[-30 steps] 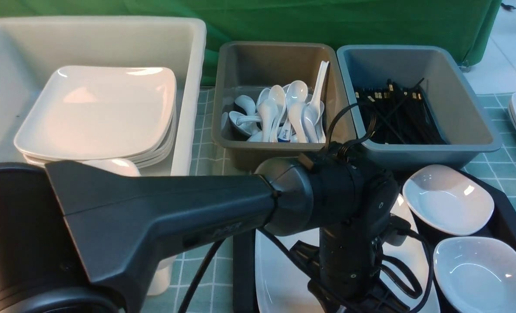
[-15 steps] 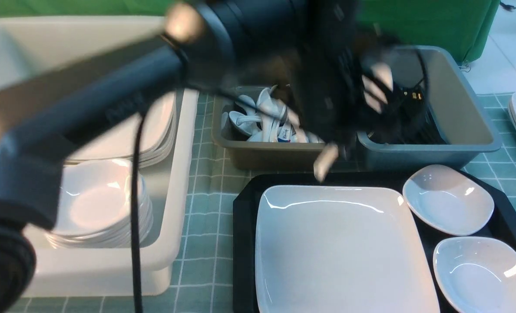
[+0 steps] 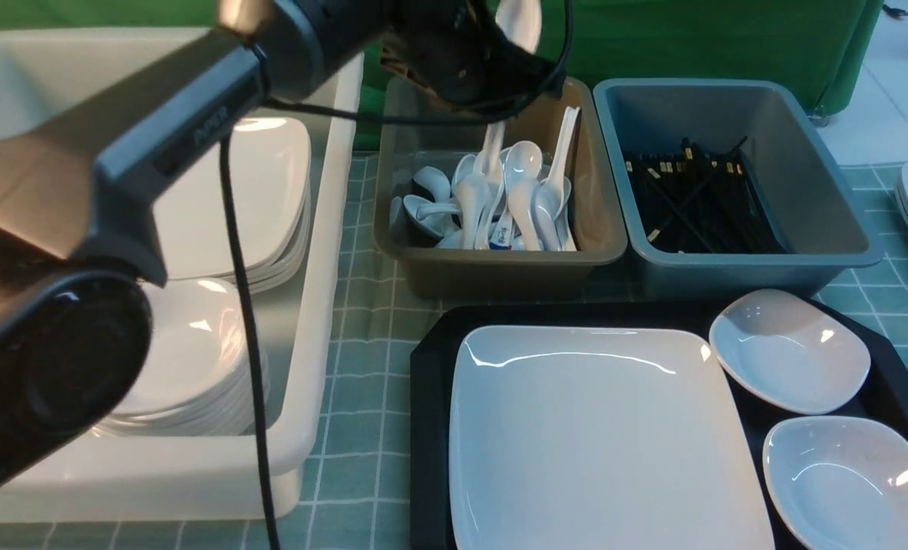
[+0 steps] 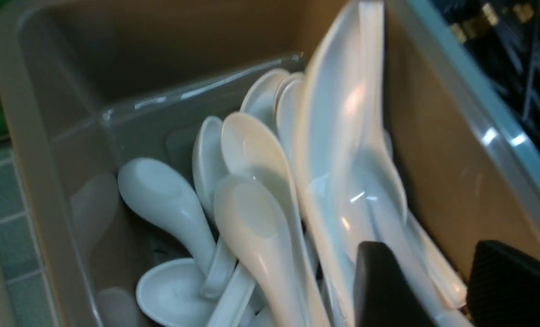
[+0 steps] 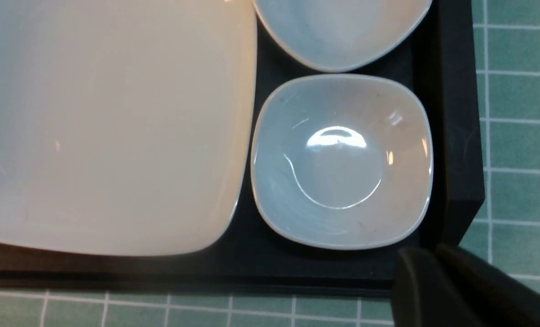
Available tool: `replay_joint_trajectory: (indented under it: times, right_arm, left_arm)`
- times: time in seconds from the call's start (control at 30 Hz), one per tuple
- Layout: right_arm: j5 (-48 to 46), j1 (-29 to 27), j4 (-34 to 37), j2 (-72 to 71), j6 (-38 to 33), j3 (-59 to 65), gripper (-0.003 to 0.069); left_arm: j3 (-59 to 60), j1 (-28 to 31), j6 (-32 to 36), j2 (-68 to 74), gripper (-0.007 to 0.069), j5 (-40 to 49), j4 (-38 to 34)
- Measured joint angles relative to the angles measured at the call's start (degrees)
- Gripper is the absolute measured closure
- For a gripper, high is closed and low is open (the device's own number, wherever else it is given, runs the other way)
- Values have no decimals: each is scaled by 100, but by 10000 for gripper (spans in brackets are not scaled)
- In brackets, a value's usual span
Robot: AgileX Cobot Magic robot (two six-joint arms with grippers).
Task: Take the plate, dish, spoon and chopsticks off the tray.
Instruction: Use the left arm to put the soup spoon into the small storage box in the middle, then use the right arm to grab a small plate from the dinner plate
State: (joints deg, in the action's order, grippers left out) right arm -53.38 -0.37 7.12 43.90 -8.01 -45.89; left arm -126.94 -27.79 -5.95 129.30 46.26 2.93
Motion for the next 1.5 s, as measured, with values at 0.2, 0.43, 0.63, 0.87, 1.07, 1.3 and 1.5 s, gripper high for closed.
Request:
replay_joint_trajectory:
  times: [0.2,0.43,0.63,0.87,1.07,1.3,1.5]
  right_arm:
    - [11,0,5,0,0,0,571]
    - [18,0,13,-5,0,0,569]
    - [11,0,18,-5,0,0,569]
    - [7,0,38,-5,0,0,569]
    - [17,0,43,-5,-6,0,563]
    - [-33,0,-114,205,-7,113,561]
    - [167,403,403,1301,-1053,576,527]
  left_arm:
    - [-23,7,-35,13,249,456,-30]
    - [77,7,70,-627,482,2131,-200]
    - [1756,-351,134,-1828,616,2278,-512]
    - [3922,-1107,-23,-2132,604,1045,-450]
    - [4092,-1152,-532,-1776,451,-2,-7]
    - [4067,-1158,-441,-1863,377,274,-229]
    - [4051,-1227,-159,-2706,595,831,-243]
